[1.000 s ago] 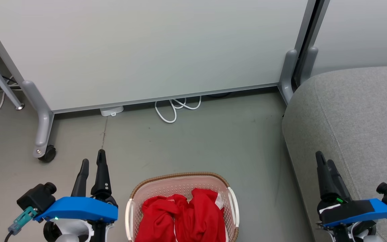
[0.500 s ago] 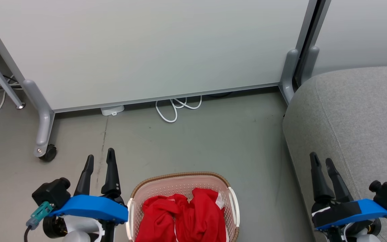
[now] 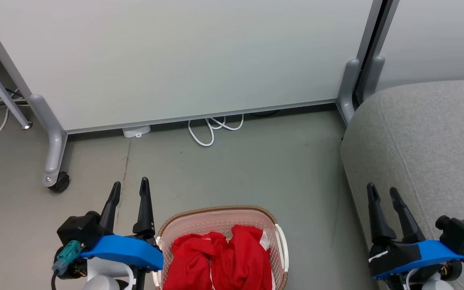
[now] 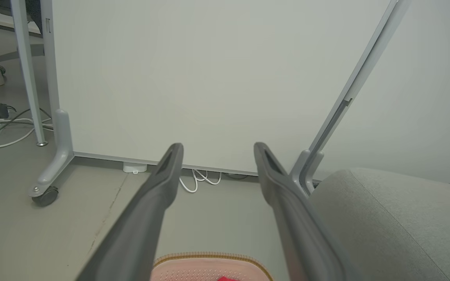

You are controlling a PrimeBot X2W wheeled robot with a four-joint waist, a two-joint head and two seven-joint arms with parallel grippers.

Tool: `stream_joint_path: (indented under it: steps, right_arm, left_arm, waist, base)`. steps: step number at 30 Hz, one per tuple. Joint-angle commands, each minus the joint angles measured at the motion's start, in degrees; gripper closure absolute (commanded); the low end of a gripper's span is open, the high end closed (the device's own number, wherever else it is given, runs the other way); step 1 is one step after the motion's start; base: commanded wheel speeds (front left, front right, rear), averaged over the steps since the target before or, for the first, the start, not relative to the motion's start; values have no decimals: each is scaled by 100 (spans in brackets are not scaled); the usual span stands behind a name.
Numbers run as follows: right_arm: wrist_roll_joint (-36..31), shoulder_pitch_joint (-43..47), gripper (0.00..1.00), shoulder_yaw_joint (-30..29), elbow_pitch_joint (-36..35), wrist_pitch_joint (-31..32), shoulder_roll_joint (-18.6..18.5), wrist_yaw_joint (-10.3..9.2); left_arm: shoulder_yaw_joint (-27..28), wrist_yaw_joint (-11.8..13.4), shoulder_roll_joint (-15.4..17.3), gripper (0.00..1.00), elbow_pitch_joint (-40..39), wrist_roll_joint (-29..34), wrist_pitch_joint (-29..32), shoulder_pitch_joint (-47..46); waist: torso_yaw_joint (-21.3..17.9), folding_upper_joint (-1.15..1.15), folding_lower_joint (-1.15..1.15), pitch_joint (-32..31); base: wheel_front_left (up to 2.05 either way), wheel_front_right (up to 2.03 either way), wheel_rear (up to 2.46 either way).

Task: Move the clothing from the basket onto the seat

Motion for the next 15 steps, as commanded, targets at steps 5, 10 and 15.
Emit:
stream_joint_path:
  steps: [5,10,15]
  right_arm:
    - [-404,-98,0,28,-26,-109,-47,11]
    - [-663,-94,0,54,-19,-181,-49,11]
    - [-932,-116,0,76,-35,-242,-50,12]
  left_arm:
    - [-74,24,48,0,0,390,-114,-121]
    - [-124,43,51,0,28,666,-184,-123]
    - [-162,60,52,0,52,919,-247,-137]
  waist:
    - [18,0,0,-6]
    - [30,0,0,-1]
    - [36,0,0,15]
  base:
    - [0,0,0]
    - [0,0,0]
    - [0,0,0]
